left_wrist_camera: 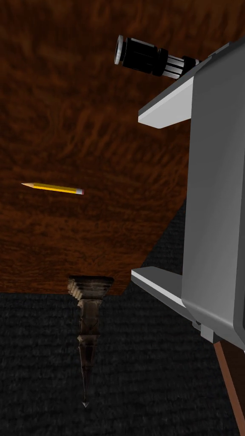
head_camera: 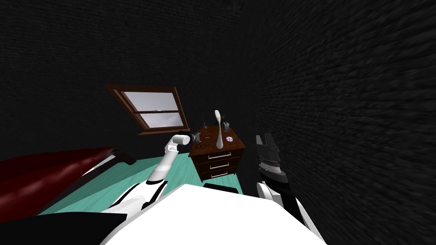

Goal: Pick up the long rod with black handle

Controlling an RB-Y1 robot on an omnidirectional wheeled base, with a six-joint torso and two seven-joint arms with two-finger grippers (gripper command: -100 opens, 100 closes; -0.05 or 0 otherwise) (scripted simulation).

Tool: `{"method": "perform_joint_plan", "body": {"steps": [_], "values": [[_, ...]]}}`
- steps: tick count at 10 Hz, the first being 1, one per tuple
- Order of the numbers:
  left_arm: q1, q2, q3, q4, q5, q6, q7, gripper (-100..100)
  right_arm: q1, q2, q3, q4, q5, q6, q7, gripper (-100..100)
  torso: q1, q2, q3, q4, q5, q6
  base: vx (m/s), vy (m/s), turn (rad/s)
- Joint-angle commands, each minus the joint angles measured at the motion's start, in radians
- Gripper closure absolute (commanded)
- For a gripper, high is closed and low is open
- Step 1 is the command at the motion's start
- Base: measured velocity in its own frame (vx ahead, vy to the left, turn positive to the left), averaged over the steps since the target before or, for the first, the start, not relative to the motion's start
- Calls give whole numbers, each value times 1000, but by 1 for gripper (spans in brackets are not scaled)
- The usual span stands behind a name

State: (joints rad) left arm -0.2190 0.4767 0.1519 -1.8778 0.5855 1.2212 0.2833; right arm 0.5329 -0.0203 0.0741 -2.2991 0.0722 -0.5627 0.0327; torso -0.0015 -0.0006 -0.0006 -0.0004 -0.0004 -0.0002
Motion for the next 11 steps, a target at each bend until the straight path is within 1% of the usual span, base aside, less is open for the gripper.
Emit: {"method": "perform_joint_plan", "body": {"steps": [1, 2, 3, 4, 5, 6, 7, 8, 9, 10, 11], "values": [[-13, 24, -14, 32, 11, 50, 19, -100, 0, 0, 0, 0, 0, 0, 0, 0, 0, 0, 0, 0, 0, 0, 25, -46, -50], [-13, 24, -14, 32, 11, 78, 19, -100, 0, 0, 0, 0, 0, 0, 0, 0, -1, 0, 0, 0, 0, 0, 21, -38, -16], [-22, 44, -27, 57, 20, 107, 35, -100, 0, 0, 0, 0, 0, 0, 0, 0, -1, 0, 0, 0, 0, 0, 18, -38, -38], [-22, 44, -27, 57, 20, 134, 35, -100, 0, 0, 0, 0, 0, 0, 0, 0, 0, 0, 0, 0, 0, 0, 18, -29, -22], [-30, 65, -40, 82, 28, 162, 51, -100, 0, 0, 0, 0, 0, 0, 0, 0, 0, 0, 0, 0, 0, 0, 24, -42, -44], [-30, 65, -40, 82, 28, 186, 51, -100, 0, 0, 0, 0, 0, 0, 0, 0, -1, -1, 0, 0, 0, 0, 17, -36, -19], [-38, 85, -52, 105, 36, 216, 66, -100, 0, 0, 0, 0, 0, 0, 0, 0, 0, 0, 0, 0, 0, 0, 20, -41, -34], [-38, 85, -52, 105, 36, 236, 66, -100, 0, 0, 0, 0, 0, 0, 0, 0, -1, 0, 0, 0, 0, 0, 18, -30, -16], [-45, 105, -63, 127, 43, 268, 80, -100, 0, 0, 0, 0, 0, 0, 0, 0, 0, 0, 0, 0, 0, 0, 17, -37, -37], [-45, 105, -63, 127, 43, 282, 80, -100, 0, 0, 0, 0, 0, 0, 0, 0, 0, 0, 0, 0, 0, 0, 14, -29, -21], [-51, 124, -73, 146, 49, 321, 92, -100, 0, 0, 0, 0, 0, 0, 0, 0, 0, 0, 0, 0, 0, 0, 20, -27, -36]]}}
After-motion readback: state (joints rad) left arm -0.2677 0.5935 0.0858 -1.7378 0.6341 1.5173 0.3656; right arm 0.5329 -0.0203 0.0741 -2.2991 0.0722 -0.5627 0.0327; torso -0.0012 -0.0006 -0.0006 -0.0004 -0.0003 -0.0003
